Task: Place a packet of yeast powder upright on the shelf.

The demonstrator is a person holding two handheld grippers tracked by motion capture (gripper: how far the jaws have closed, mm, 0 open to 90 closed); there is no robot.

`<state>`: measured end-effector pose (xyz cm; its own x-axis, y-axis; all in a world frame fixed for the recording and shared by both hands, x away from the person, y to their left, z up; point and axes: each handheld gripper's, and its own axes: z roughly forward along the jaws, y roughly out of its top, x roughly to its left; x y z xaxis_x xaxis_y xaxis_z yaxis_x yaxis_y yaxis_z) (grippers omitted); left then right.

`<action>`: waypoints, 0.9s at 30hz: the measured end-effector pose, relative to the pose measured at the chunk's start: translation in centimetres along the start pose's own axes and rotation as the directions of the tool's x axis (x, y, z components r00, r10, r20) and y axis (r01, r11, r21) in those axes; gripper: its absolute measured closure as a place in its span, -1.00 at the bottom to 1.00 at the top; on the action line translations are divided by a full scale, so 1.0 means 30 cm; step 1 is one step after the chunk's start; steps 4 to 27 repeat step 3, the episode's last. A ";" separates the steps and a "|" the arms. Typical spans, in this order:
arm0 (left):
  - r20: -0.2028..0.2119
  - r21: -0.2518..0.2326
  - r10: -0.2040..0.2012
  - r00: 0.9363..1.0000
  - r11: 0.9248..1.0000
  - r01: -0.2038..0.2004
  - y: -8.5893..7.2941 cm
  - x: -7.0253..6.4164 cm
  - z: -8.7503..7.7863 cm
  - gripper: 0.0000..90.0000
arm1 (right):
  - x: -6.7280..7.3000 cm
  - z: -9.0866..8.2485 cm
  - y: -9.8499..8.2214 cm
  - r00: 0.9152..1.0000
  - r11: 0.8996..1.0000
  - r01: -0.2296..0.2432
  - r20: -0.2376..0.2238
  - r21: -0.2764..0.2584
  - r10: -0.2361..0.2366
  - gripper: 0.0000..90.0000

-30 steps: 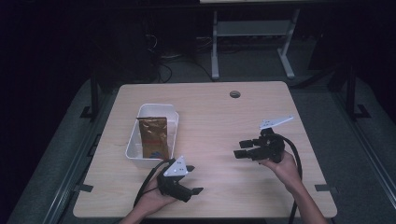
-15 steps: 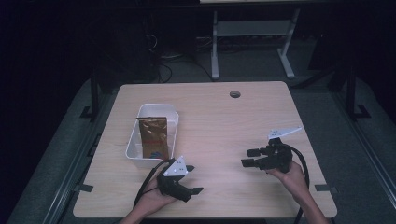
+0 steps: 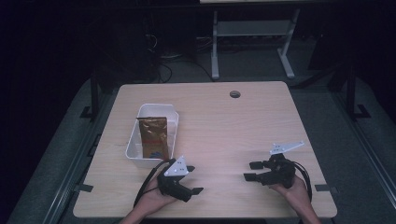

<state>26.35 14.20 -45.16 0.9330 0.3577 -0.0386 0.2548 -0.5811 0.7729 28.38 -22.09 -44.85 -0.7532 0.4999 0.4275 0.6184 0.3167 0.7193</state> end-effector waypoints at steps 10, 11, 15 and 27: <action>0.001 -0.001 0.000 1.000 1.000 0.000 0.000 -0.001 -0.001 -0.54 | 0.007 0.004 0.002 1.000 1.000 -0.001 0.004 -0.008 0.001 -0.29; 0.001 -0.001 0.000 1.000 1.000 0.000 0.000 -0.001 -0.001 -0.54 | 0.007 0.004 0.002 1.000 1.000 -0.001 0.004 -0.008 0.001 -0.29; 0.001 -0.001 0.000 1.000 1.000 0.000 0.000 -0.001 -0.001 -0.54 | 0.007 0.004 0.002 1.000 1.000 -0.001 0.004 -0.008 0.001 -0.29; 0.001 -0.001 0.000 1.000 1.000 0.000 0.000 -0.001 -0.001 -0.54 | 0.007 0.004 0.002 1.000 1.000 -0.001 0.004 -0.008 0.001 -0.29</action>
